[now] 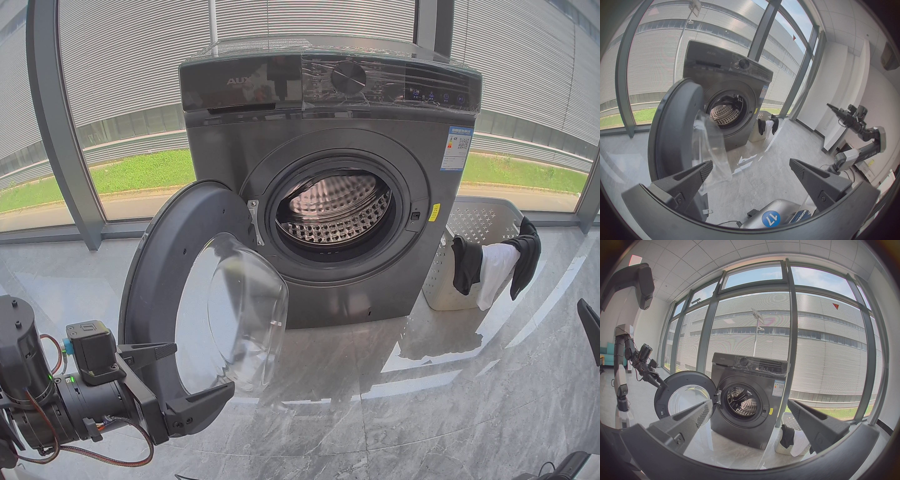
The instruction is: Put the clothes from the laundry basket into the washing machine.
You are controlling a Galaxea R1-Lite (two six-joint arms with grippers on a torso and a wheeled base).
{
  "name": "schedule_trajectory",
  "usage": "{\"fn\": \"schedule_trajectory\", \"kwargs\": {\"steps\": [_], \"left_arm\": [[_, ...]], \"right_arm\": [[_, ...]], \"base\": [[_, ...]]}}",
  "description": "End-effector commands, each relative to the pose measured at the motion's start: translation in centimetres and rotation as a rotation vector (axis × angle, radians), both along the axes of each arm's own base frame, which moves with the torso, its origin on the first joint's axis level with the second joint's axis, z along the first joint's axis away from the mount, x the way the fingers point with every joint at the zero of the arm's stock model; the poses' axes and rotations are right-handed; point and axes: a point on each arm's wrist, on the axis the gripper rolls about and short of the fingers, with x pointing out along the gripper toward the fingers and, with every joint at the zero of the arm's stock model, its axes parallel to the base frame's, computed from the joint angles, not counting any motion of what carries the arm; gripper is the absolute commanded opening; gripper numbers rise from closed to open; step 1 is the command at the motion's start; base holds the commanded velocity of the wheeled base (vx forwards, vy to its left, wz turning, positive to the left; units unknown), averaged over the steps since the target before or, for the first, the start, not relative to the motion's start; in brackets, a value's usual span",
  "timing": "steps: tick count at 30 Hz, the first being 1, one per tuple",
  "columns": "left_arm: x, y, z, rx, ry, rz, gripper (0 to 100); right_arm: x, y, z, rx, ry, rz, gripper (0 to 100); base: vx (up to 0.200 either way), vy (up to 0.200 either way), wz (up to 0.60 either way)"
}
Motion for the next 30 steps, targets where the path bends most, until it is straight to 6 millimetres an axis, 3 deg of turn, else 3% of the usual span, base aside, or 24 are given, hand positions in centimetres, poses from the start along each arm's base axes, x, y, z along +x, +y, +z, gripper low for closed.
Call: {"fn": "schedule_trajectory", "kwargs": {"steps": [1, 16, 22, 30], "left_arm": [[0.4, 0.7, -1.4, 0.038, 0.044, 0.053, 100], [1.9, 2.2, -2.1, 0.06, 0.08, 0.181, 100], [3.5, 4.6, -2.3, 0.066, 0.097, 0.364, 100], [3.9, 6.2, -2.2, 0.054, 0.089, 0.466, 100]], "right_arm": [[0.0, 0.0, 0.3, 0.001, -0.007, 0.001, 100], [0.0, 0.0, 0.6, 0.004, -0.017, 0.0, 100], [-0.1, 0.0, 0.5, 0.004, -0.019, 0.001, 100], [-0.1, 0.0, 0.4, 0.003, -0.016, 0.0, 100]], "base": [[0.0, 0.0, 0.0], [0.0, 0.0, 0.0], [0.0, 0.0, 0.0], [0.0, 0.0, 0.0]]}}
